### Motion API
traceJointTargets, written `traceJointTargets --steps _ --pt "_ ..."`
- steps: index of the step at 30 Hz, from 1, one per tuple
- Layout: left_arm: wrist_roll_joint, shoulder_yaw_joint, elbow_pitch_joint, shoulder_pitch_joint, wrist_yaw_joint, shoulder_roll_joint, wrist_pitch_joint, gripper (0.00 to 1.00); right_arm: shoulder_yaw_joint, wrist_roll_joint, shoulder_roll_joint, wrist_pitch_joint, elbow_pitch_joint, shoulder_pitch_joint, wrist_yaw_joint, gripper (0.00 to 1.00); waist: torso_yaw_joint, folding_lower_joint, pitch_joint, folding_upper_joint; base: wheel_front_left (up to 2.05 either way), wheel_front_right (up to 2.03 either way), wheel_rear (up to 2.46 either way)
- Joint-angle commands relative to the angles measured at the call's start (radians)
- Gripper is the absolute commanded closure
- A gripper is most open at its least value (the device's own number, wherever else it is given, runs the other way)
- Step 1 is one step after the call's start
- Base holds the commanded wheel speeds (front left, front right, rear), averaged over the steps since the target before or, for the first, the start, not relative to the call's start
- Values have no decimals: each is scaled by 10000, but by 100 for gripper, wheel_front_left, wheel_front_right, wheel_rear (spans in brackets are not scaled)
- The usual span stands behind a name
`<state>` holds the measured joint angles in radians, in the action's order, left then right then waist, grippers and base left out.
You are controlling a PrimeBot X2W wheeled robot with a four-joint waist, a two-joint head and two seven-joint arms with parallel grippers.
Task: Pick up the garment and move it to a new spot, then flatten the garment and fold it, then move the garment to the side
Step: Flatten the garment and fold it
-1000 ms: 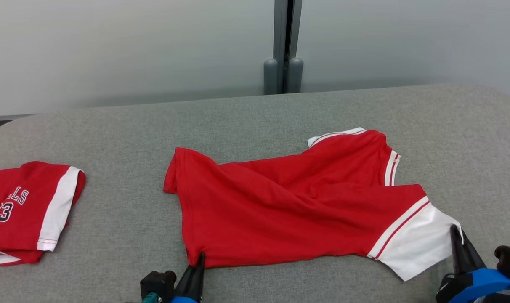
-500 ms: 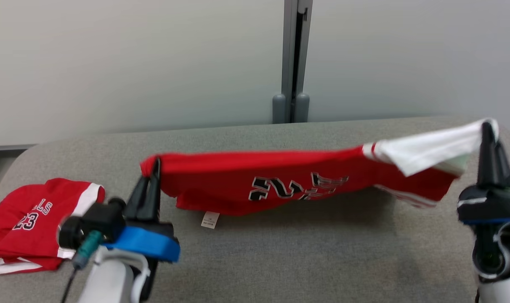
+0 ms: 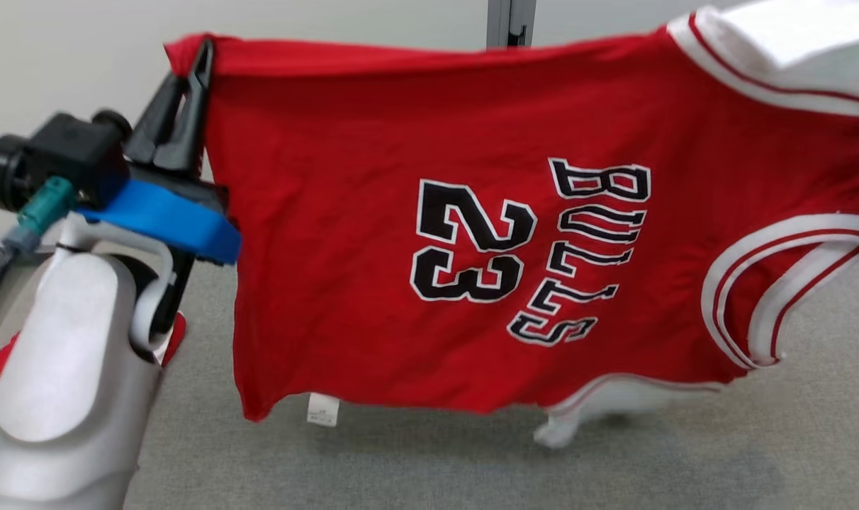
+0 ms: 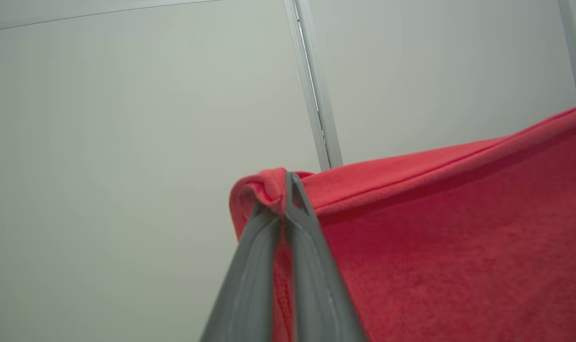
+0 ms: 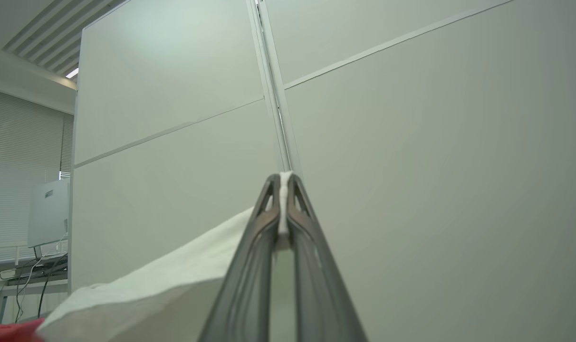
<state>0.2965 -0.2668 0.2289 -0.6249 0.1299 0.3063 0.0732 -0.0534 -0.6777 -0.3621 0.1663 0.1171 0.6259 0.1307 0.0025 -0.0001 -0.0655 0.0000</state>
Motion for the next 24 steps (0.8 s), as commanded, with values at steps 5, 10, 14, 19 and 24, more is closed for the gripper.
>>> traceJointTargets --steps 5,10,14,19,24 --pt "323 247 659 -778 -159 -82 -387 100 422 484 -226 -241 1455 1224 -1 100 45 1 564 0 0 0 0" --pt "214 124 2116 -2535 -230 -494 -169 100 1166 1047 -205 117 3545 3465 -1 100 89 1 1874 0 0 0 0" --pt "194 183 3313 -3852 -396 -954 532 100 1087 1623 -264 647 4933 5045 -3 100 147 1 2286 0 0 0 0" --pt "102 239 4819 -5171 -490 -1304 1580 100 909 2324 -342 973 6011 6558 -3 100 156 1 2608 0 0 0 0" --pt "301 435 5630 -4497 -373 -1482 1902 100 1206 1925 -397 991 5872 5590 -3 100 23 1 2910 0 0 0 0"
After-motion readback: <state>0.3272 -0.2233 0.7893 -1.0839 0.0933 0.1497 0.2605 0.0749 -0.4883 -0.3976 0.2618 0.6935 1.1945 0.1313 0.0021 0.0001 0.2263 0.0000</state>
